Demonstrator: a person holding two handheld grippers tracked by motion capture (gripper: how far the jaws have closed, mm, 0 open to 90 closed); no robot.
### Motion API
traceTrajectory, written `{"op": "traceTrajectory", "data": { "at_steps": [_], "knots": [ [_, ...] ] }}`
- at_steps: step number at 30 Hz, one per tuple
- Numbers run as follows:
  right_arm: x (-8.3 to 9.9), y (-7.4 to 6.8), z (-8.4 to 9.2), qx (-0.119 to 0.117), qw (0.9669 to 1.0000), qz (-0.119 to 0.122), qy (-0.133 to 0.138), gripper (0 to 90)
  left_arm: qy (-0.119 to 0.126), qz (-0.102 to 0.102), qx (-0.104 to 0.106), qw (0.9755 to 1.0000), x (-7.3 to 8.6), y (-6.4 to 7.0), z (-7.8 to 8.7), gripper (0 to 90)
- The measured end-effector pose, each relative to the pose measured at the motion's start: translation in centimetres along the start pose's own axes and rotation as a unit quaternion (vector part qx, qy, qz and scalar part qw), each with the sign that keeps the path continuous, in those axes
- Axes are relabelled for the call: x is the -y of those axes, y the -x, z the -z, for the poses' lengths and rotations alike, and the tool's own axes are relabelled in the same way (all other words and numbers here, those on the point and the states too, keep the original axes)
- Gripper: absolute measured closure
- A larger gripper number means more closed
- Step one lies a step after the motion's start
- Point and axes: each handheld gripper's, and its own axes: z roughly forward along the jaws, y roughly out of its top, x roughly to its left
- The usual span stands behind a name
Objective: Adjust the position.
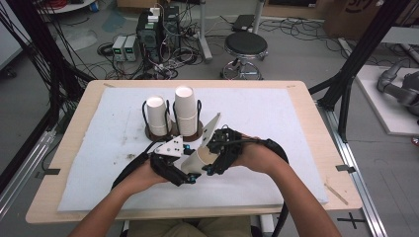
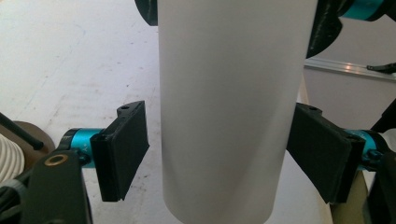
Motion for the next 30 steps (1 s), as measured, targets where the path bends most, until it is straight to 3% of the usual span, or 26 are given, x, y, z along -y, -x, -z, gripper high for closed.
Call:
{"op": "traceTrajectory", "data": {
  "at_steps": [12, 20, 22, 26, 30],
  "knots": [
    [-0.9, -0.2, -0.4, -0.006, 0.9995, 0.009, -0.029, 31.1, -0.008, 0.005, 0.015, 0.9998, 0.3, 0.1, -0.7, 31.0],
    [-1.0, -0.2, -0.7, -0.009, 0.9992, 0.009, -0.037, 29.7, 0.006, 0.007, 0.025, 0.9996, 0.8, 0.1, -1.0, 34.5],
    [-1.0, -0.2, -0.6, -0.009, 0.9994, 0.007, -0.031, 27.4, 0.021, 0.009, 0.029, 0.9993, 1.0, 0.0, -1.0, 33.8],
    [-0.9, 0.0, -0.1, -0.008, 0.9999, -0.006, 0.008, 22.9, 0.06, 0.028, 0.031, 0.9974, 1.4, 0.0, -0.7, 32.1],
    [-0.5, 0.3, 0.6, -0.015, 0.9971, -0.028, 0.07, 21.8, 0.078, 0.038, 0.03, 0.9958, 1.8, -0.1, -0.4, 31.9]
  ]
}}
